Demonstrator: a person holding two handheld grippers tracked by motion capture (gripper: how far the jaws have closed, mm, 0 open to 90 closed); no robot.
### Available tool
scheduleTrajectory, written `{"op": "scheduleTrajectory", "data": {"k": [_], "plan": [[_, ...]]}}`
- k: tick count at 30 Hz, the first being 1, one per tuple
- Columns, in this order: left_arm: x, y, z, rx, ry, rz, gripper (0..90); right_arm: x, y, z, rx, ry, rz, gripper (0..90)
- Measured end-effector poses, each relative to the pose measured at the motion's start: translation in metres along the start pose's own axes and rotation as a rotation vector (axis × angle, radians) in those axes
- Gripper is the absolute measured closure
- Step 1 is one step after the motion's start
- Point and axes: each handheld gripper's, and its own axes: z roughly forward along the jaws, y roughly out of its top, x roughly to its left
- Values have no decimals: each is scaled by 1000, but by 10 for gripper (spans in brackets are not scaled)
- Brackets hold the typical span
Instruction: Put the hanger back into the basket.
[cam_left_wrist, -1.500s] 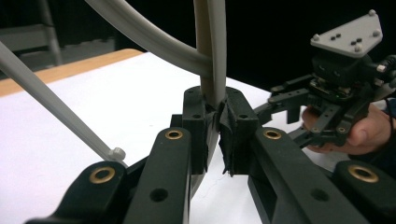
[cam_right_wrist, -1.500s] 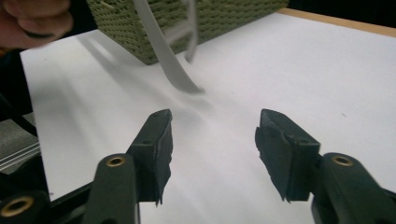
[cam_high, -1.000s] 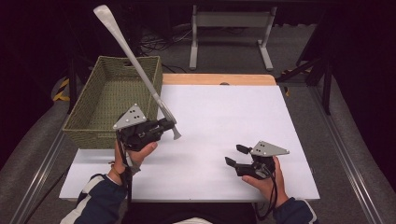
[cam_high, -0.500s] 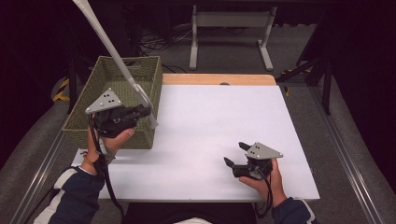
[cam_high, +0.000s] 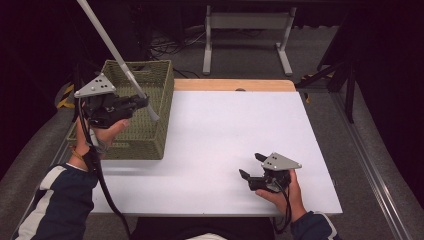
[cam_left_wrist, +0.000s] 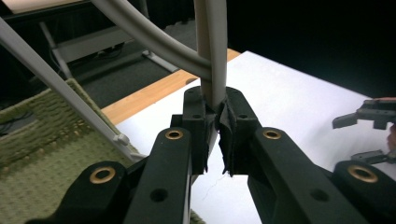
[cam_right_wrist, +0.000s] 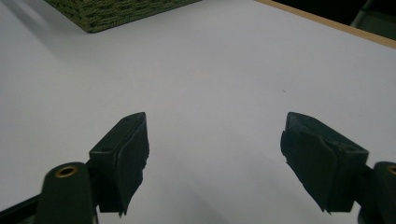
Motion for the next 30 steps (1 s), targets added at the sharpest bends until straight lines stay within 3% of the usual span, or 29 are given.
{"op": "scheduleTrajectory", "data": {"k": [5,9,16,24,30], "plan": [[14,-1,8,62,50,8,820,0,0,1,11,0,3,234],[27,-10,16,96,95,-10,820,0,-1,2,13,-2,-1,232],[49,-30,27,157,129,-49,820,-1,-2,3,18,-1,9,228],[68,-46,31,275,209,-30,820,0,-3,6,32,9,4,228],[77,-58,33,341,231,-38,820,1,-3,6,33,12,3,227]]}}
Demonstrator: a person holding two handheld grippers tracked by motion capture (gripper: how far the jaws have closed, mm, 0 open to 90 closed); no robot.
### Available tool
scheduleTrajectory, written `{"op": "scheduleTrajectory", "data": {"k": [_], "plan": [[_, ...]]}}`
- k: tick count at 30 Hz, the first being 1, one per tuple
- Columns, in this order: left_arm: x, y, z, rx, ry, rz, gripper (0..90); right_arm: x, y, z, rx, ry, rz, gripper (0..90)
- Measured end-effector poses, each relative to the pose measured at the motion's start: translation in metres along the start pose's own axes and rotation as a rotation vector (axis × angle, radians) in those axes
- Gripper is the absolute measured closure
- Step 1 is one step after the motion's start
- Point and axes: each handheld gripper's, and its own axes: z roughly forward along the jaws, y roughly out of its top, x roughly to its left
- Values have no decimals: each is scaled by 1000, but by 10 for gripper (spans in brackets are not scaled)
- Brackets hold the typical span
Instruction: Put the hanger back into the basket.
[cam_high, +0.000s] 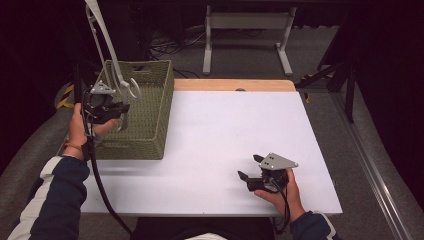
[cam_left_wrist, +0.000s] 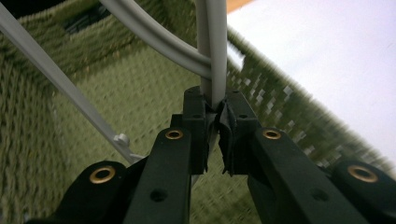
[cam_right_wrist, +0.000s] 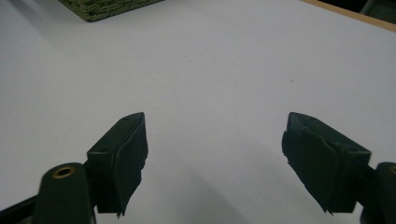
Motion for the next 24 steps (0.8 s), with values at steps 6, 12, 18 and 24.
{"op": "scheduleTrajectory", "data": {"k": [6,12,18,24], "plan": [[4,-10,8,73,23,28,820,1,0,1,3,5,1,227],[10,-23,13,117,46,29,820,1,0,2,6,9,-2,227],[17,-34,12,114,50,15,821,2,-1,3,8,11,3,229],[25,-41,22,124,96,-42,799,2,-1,4,14,15,0,228]]}}
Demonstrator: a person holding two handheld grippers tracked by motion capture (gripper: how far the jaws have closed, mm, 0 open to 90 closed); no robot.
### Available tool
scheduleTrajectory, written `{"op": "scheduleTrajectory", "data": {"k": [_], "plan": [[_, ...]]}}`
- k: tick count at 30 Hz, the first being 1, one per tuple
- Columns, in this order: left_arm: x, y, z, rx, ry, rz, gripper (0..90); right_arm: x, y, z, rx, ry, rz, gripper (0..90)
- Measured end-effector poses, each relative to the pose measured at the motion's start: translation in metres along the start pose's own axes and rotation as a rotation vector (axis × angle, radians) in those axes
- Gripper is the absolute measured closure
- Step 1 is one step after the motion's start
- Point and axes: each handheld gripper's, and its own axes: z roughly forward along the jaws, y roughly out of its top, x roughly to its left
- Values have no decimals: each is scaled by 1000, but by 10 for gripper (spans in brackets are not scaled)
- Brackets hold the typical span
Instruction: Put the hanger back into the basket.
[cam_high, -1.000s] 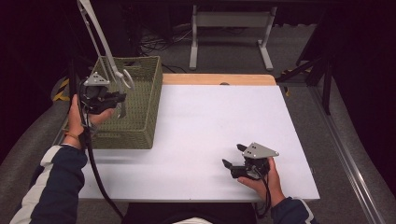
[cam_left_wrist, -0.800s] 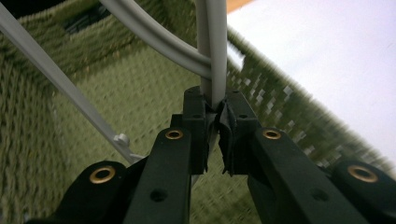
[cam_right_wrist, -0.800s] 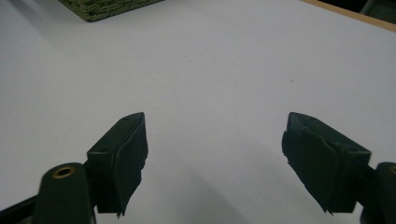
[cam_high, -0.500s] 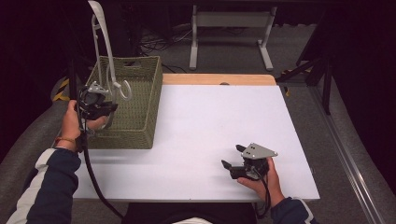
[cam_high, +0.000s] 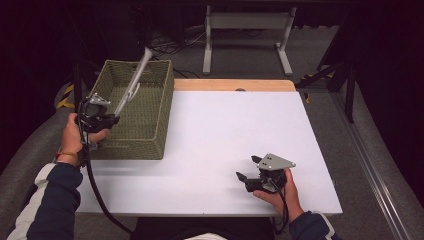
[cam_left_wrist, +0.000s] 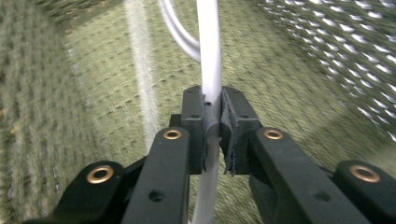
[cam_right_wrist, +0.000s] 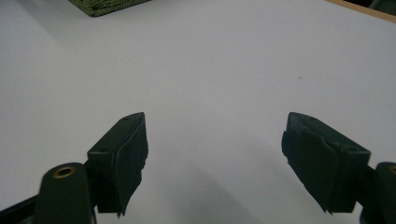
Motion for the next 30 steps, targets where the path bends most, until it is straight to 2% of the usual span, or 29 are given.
{"op": "scheduleTrajectory", "data": {"k": [2,4,6,9,10,15,17,23,26,28,30], "plan": [[3,-2,4,-7,-21,-32,779,0,0,0,1,1,0,229],[3,-4,6,-11,3,-47,766,0,0,0,2,1,0,229],[3,-5,7,-14,4,-58,758,-1,-1,0,3,2,-1,229],[4,-7,4,-57,-5,-78,656,-1,-1,0,3,0,0,229],[4,-8,2,-73,-24,-79,646,-1,-1,0,2,0,0,228],[-4,-9,-3,-125,-40,-61,574,-1,0,0,-1,-2,-2,228],[-8,-10,-5,-148,-28,-48,523,0,0,0,-3,-2,-3,228],[-19,-10,-11,-241,-46,-12,412,0,0,-1,-8,-6,-9,228],[-24,-10,-14,-272,-36,15,321,-1,1,-2,-16,-11,-14,227],[-28,-10,-17,-312,-49,30,293,-1,1,-2,-21,-24,-18,225],[-32,-11,-21,-360,-42,36,254,-2,2,-3,-28,-32,-25,225]]}}
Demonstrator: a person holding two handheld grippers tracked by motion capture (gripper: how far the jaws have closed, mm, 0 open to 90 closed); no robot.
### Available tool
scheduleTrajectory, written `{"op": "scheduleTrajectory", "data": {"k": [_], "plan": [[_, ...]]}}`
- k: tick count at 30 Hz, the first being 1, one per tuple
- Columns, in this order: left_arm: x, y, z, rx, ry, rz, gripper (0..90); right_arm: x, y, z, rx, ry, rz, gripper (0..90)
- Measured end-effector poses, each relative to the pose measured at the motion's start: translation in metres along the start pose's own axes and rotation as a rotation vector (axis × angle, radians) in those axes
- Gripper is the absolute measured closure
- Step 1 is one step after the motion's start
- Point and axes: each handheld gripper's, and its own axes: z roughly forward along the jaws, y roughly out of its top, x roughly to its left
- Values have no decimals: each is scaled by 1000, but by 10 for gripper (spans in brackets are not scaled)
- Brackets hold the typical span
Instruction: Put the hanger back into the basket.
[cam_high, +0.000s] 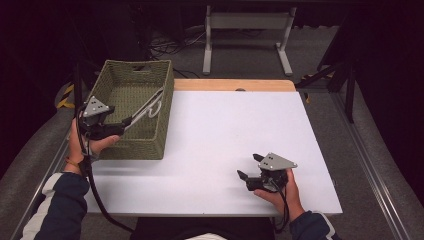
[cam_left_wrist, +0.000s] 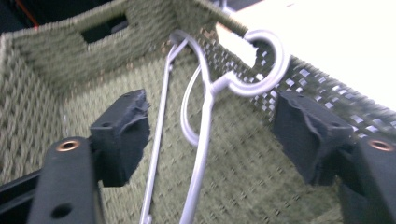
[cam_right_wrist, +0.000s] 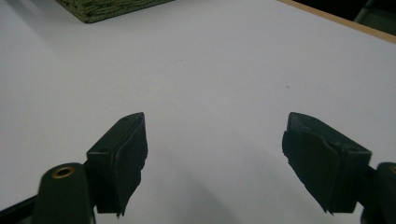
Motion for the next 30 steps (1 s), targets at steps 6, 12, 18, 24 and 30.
{"op": "scheduleTrajectory", "data": {"k": [6,12,18,24,30], "plan": [[-8,-1,-6,-72,-22,3,165,-2,2,-3,-23,-22,-6,224],[-26,-7,-20,-186,-35,-9,115,-7,5,-6,-44,-48,-9,221],[-46,-14,-28,-240,-73,24,91,-11,9,-7,-65,-75,-27,210],[-65,-19,-31,-283,-115,57,64,-14,12,-8,-94,-93,-29,202],[-80,-29,-29,-285,-152,78,61,-15,14,-7,-107,-98,-30,188]]}}
